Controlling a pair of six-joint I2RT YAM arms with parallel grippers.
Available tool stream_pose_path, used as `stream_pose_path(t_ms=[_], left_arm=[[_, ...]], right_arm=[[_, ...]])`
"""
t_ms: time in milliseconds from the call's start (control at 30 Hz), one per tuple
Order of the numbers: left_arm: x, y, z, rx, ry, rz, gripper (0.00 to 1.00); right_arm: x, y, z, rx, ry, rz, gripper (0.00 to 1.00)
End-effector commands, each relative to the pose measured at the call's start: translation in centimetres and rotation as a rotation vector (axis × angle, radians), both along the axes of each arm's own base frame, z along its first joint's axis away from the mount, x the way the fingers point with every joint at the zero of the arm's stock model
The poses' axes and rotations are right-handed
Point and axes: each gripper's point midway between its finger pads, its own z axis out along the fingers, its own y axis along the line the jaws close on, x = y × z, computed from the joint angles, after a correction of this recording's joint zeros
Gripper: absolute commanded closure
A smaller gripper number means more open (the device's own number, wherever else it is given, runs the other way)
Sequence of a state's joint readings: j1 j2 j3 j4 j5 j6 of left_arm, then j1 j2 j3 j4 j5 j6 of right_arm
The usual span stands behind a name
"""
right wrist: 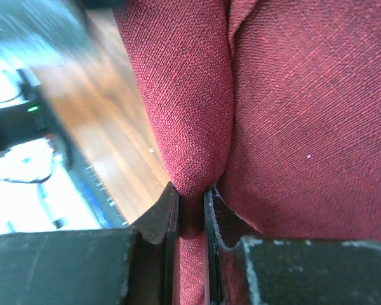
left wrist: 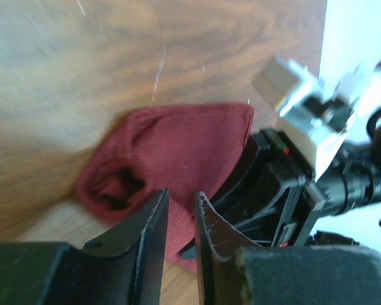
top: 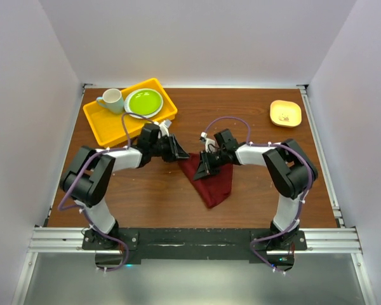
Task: Fold the napkin, place the utensils inside, and roll it up
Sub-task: Roll the napkin with the utensil
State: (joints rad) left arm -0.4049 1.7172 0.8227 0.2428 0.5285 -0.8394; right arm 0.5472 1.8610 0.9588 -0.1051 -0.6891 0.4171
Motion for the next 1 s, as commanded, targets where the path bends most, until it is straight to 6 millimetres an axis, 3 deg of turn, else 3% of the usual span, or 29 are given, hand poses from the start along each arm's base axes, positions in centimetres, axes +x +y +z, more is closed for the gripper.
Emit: stream_pose_path(t_ms=[0, 233, 400, 467, 667, 700, 767, 967], left_arm=[[-1.6, -2.9, -0.6, -0.07, 0.051, -0.061, 0.75], [-1.7, -3.7, -2.4, -0.118, 0.055, -0.06, 0.81], [-1.3, -3.4, -5.5, -0.09, 0.074, -0.047, 0.85], [-1.3, -2.8, -7.0, -0.068, 0.095, -0.039, 0.88], [-2.3, -1.6, -9.8, -0.002, 0.133, -0.055, 0.92], [-2.6, -1.4, -10.2, 0.002, 0.143, -0.055, 0.92], [-3.0, -1.2, -10.6, 0.01, 0.154, -0.057, 0.93], [-3.4, -0.8, -10.9, 0.028, 0.173, -0.061, 0.94]], right_arm=[[-2.3, -1.3, -3.5, -0.022, 0.14, 0.006, 1.0], [-2.1, -1.9, -5.0, -0.048, 0.201, -0.023, 1.0], [-2.4, -2.7, -5.3, -0.109, 0.208, -0.026, 0.96], [-1.6, -3.5, -5.3, -0.187, 0.157, -0.029, 0.94], [-0.2, -5.2, -1.7, -0.387, 0.008, -0.032, 0.67], [-1.1, -5.2, -1.3, -0.428, 0.011, -0.005, 0.61], [-0.2, -5.0, 0.0, -0.481, -0.054, -0.012, 0.55], [-0.8, -3.7, 2.9, -0.586, -0.18, -0.012, 0.39]])
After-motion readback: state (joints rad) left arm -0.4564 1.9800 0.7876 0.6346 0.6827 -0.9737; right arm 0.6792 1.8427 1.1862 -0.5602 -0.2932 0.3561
